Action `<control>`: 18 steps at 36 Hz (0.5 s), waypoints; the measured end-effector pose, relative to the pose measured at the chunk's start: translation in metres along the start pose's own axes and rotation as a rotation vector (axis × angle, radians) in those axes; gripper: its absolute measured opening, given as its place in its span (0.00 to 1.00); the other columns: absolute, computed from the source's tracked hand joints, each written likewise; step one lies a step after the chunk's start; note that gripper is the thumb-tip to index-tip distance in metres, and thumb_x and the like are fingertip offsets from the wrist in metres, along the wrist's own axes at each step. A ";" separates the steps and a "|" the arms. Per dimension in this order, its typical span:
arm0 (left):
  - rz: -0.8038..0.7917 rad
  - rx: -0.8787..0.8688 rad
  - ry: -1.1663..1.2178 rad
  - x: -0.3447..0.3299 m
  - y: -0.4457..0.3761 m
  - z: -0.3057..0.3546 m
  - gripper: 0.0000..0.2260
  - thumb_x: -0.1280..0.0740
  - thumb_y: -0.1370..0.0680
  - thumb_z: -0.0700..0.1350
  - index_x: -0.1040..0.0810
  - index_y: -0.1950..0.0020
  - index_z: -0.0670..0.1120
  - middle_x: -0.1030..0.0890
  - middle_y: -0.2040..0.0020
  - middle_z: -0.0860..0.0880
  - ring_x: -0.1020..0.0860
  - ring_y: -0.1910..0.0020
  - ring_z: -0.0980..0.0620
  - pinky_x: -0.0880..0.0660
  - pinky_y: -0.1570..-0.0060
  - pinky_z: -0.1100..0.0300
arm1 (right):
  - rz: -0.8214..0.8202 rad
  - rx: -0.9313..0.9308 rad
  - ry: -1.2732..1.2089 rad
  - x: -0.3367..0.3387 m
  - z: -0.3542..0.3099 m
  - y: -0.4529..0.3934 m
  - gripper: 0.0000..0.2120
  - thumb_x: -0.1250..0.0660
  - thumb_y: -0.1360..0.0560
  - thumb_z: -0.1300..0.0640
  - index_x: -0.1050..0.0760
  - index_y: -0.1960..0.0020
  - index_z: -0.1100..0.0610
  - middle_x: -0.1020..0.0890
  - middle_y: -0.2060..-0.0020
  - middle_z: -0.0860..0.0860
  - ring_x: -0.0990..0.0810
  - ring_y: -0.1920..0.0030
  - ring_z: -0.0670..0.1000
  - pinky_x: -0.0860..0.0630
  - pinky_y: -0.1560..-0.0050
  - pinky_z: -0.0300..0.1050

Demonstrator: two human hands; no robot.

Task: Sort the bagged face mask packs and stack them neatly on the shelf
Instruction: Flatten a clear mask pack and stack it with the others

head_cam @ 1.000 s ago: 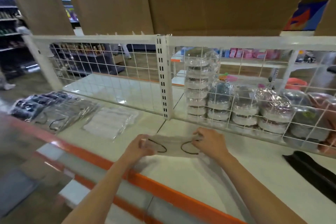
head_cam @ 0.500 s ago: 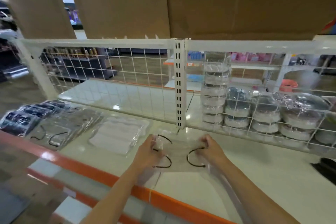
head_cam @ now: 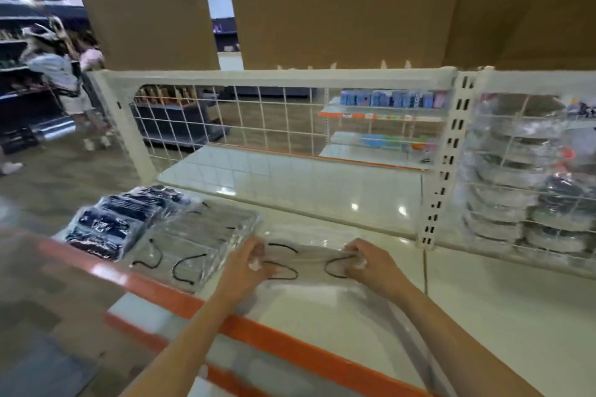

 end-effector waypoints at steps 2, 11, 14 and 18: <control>-0.012 0.034 -0.001 0.000 0.004 -0.015 0.21 0.24 0.32 0.37 0.29 0.45 0.48 0.25 0.54 0.56 0.26 0.57 0.63 0.31 0.59 0.77 | -0.013 -0.040 0.095 -0.009 -0.002 -0.006 0.08 0.34 0.27 0.59 0.25 0.49 0.59 0.23 0.55 0.50 0.24 0.51 0.53 0.33 0.58 0.37; 0.152 0.068 0.109 0.058 -0.010 -0.039 0.10 0.29 0.26 0.45 0.30 0.61 0.53 0.30 0.68 0.53 0.31 0.69 0.53 0.31 0.63 0.52 | -0.148 0.005 0.119 -0.027 -0.053 -0.032 0.19 0.34 0.24 0.54 0.41 0.67 0.53 0.34 0.71 0.47 0.35 0.71 0.45 0.42 0.70 0.36; 0.248 0.160 0.060 0.091 -0.010 -0.047 0.08 0.31 0.24 0.44 0.30 0.60 0.50 0.31 0.69 0.53 0.31 0.68 0.53 0.31 0.62 0.57 | -0.271 0.006 -0.001 -0.057 -0.078 -0.036 0.17 0.33 0.24 0.55 0.36 0.68 0.53 0.26 0.71 0.48 0.27 0.77 0.44 0.35 0.74 0.32; 0.395 0.292 -0.257 0.139 -0.001 -0.076 0.05 0.36 0.25 0.42 0.26 0.51 0.46 0.22 0.59 0.49 0.24 0.58 0.49 0.26 0.53 0.53 | -0.309 0.015 -0.011 -0.109 -0.106 -0.048 0.11 0.34 0.24 0.57 0.29 0.65 0.55 0.21 0.67 0.52 0.28 0.80 0.44 0.31 0.76 0.35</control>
Point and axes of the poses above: each hand's wrist, its own y-axis away from the middle knuckle, its own x-axis out of the back of the hand, z = x × y, the point moved 7 cm from there along -y, towards the middle knuckle
